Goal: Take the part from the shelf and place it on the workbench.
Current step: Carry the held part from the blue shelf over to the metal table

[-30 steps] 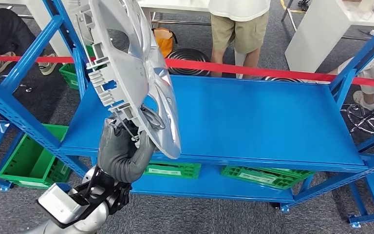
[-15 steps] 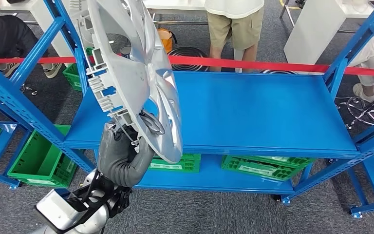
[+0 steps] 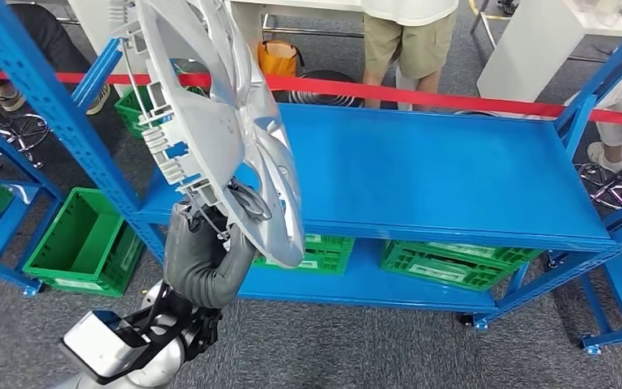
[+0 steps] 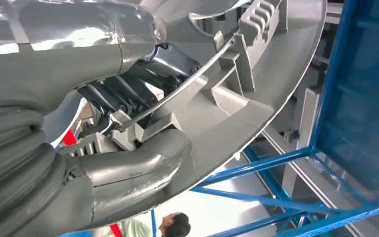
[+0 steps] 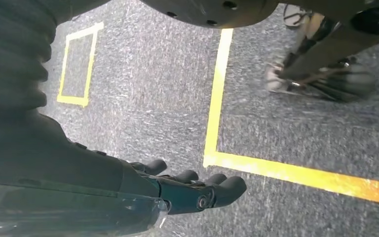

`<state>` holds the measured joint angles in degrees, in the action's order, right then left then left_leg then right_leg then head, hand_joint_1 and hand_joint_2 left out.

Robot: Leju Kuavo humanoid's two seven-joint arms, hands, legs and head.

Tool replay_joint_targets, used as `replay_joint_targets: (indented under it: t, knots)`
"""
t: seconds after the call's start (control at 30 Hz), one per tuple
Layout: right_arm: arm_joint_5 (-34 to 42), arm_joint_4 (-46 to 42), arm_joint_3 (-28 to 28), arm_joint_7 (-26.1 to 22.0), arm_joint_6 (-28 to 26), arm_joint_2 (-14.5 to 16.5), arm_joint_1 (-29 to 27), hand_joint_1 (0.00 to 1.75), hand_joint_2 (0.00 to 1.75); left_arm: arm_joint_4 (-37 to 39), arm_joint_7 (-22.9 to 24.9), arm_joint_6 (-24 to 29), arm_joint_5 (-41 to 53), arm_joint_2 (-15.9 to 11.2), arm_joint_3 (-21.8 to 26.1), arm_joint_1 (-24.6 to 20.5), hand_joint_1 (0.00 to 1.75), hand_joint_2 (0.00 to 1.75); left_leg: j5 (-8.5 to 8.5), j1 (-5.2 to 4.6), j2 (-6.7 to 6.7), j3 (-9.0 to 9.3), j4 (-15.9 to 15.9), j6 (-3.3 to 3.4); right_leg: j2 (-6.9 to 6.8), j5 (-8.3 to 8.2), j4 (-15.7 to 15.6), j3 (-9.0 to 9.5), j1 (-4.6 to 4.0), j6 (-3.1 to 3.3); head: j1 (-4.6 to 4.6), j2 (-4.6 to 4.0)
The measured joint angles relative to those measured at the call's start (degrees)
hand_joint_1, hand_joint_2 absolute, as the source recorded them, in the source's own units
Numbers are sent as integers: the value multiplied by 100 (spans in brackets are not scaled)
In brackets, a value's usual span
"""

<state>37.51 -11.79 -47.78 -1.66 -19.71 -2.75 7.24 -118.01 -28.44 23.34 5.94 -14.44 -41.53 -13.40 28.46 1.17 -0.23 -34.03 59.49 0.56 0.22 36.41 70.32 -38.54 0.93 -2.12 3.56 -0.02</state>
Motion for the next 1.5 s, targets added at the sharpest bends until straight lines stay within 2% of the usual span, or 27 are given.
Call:
replay_joint_targets:
  t: [0.03, 0.07, 0.1, 0.17, 0.23, 0.3, 0.37, 0.4, 0.5, 0.53, 0.57, 0.6, 0.67, 0.7, 0.77, 0.83, 0.9, 0.97, 1.03, 1.07, 1.13, 1.2, 1.27, 1.3, 1.37, 1.43, 1.5]
  knots:
    - [-2, -1, -1, 0, 0, -1, 4, 0, 175, 1, 0, 1, 0, 0, -1, 3, 175, 175, -55, -24, -1, -71, 2, 15, 0, 138, 301, -50, -4, 11, -3, 0]
    - [-4, -1, -1, 0, 0, -1, 7, 0, 175, 1, 0, 0, 0, -1, -1, 6, 175, 175, -111, -51, -4, -142, 4, 25, 1, 151, 444, -25, -13, 38, -4, 0]
    - [-6, -1, -2, 0, 0, -1, 11, 0, 175, 1, -1, -1, 0, -1, -2, 7, 175, 175, -168, -81, -7, -212, 4, 33, 1, 55, 385, 94, -31, 84, -5, 0]
    - [-8, -1, -3, 0, 0, -7, 29, 0, 175, 0, -1, -1, 0, 1, -2, 9, 175, 175, -280, -133, -13, -334, 5, 38, 0, -223, -283, 601, -111, 245, 0, 0]
    - [-13, -1, -7, 0, -1, -28, 56, 0, 175, -1, -2, 0, 0, 6, -1, 9, 175, 175, -383, -159, -6, -401, -1, 13, -18, -298, -1090, 1116, -205, 388, 9, 0]
    - [-16, -4, -10, 0, -2, -43, 76, 0, 175, -1, -2, -1, 0, 12, 0, 8, 175, 175, -489, -135, 15, -418, -34, -46, -25, -304, -1411, 1269, -267, 430, 7, 0]
    - [-14, -5, -12, 0, -2, -41, 81, 0, 175, 1, -3, -1, 1, 15, 0, 12, 175, 175, -523, -115, 20, -438, -61, -110, -32, -452, -1495, 1234, -268, 443, -1, 0]
    - [-14, -7, -13, 0, -1, -40, 79, 0, 175, 1, -4, -1, 2, 16, 0, 14, 175, 175, -401, -116, 14, -470, 4, -139, -46, -541, -1543, 1201, -252, 459, -2, 0]
    - [-13, -10, -15, 0, 1, -39, 72, 0, 175, 1, -10, 1, 10, 13, 1, 17, 175, 175, 410, -88, 4, -672, 791, -231, -69, -783, -1595, 981, -213, 483, 3, 0]
    - [-13, -10, -15, 0, 0, -39, 68, 0, 175, 1, -8, 1, 15, 13, 1, 21, 175, 175, 580, -72, 6, -724, 1127, -260, -70, -852, -1584, 881, -209, 474, 4, 0]
    - [-13, -10, -15, -1, 0, -38, 64, 0, 175, 1, -6, 3, 23, 11, 0, 25, 175, 175, 610, -56, 9, -721, 1363, -288, -72, -918, -1565, 774, -203, 460, 4, 0]
    - [-12, -10, -16, -3, 0, -34, 60, 0, 175, 1, -4, 6, 34, 10, 0, 28, 175, 175, 512, -43, 13, -641, 1436, -314, -74, -975, -1533, 665, -191, 439, 4, 0]
    - [-11, -10, -17, -8, 0, -29, 60, 0, 175, 1, -1, 18, 58, 8, 1, 31, 175, 175, 226, -9, 24, -182, 1006, -371, -73, -1053, -1419, 453, -158, 383, 7, 0]
    - [-11, -9, -17, -13, 0, -33, 62, 0, 175, 1, -1, 27, 67, 8, 2, 33, 175, 175, 207, -1, 24, 127, 616, -391, -68, -1074, -1338, 356, -149, 351, 20, 0]
    - [-10, -9, -18, -31, -1, -44, 64, 0, 175, -5, -1, 57, 85, 8, 2, 57, 175, 175, 349, 1, 18, 538, 18, -335, -55, -1117, -1206, 232, -150, 286, 42, 0]
    - [-7, -8, -19, -56, -1, -48, 56, 0, 175, -13, -2, 85, 111, 8, 3, 99, 175, 175, 405, -18, 12, 568, -114, -204, -41, -1188, -1177, 191, -146, 227, 48, 0]
    - [5, -8, -21, -73, -1, -49, 41, 0, 175, -17, -2, 98, 141, 9, 5, 123, 175, 175, 315, -18, 15, 497, -119, -91, -32, -1074, -1092, 145, -122, 160, 35, 0]
    - [20, -8, -22, -80, -1, -48, 45, 0, 175, -23, -2, 103, 165, 11, 8, 129, 175, 175, 196, -15, 11, 377, -124, -1, -31, -590, -642, 26, -98, 88, -1, 0]
    - [36, -8, -22, -102, -1, -45, 59, 0, 175, -29, -2, 103, 174, 13, 9, 136, 175, 175, 72, -30, -3, 221, -118, 28, -31, -107, 56, -93, -91, 53, -34, 0]
    - [49, -8, -22, -120, -1, -44, 63, 0, 175, -31, -2, 102, 175, 13, 8, 140, 175, 175, 11, -41, -8, 142, -114, 31, -31, -31, 294, -90, -92, 58, -44, 0]
    - [78, -9, -22, -160, -2, -43, 69, 0, 175, -33, -1, 100, 175, 13, 7, 143, 175, 175, -109, -78, -13, -12, -113, 31, -28, -210, 240, 142, -102, 118, -55, 0]
    - [92, -9, -22, -177, -2, -51, 82, 0, 175, -39, 1, 99, 175, 13, 7, 142, 175, 175, -215, -113, -11, -127, -112, 23, -23, -443, -500, 685, -149, 262, -51, 0]
    - [96, -10, -23, -174, -2, -69, 101, 0, 175, -48, 3, 100, 180, 13, 9, 137, 175, 175, -316, -120, 7, -191, -118, -17, -18, -448, -1256, 1150, -208, 377, -46, 0]
    - [100, -11, -24, -169, -2, -79, 108, 0, 175, -50, 8, 101, 183, 13, 11, 133, 175, 175, -368, -108, 20, -210, -129, -50, -13, -425, -1441, 1241, -235, 404, -48, 0]
    - [115, -11, -24, -155, -4, -85, 113, 0, 175, -49, 25, 113, 186, 11, 21, 128, 175, 175, -444, -81, 31, -244, -147, -117, -15, -518, -1549, 1228, -245, 407, -58, 0]
    - [132, -11, -24, -145, -11, -88, 108, 0, 175, -50, 43, 130, 167, 5, 49, 128, 175, 175, -215, -76, 22, -339, 19, -170, -45, -670, -1620, 1151, -223, 438, -55, 0]
    - [136, -12, -24, -143, -25, -87, 104, 0, 175, -53, 57, 137, 116, -2, 97, 131, 175, 175, 341, -65, 14, -519, 594, -220, -64, -807, -1626, 995, -209, 463, -41, 0]
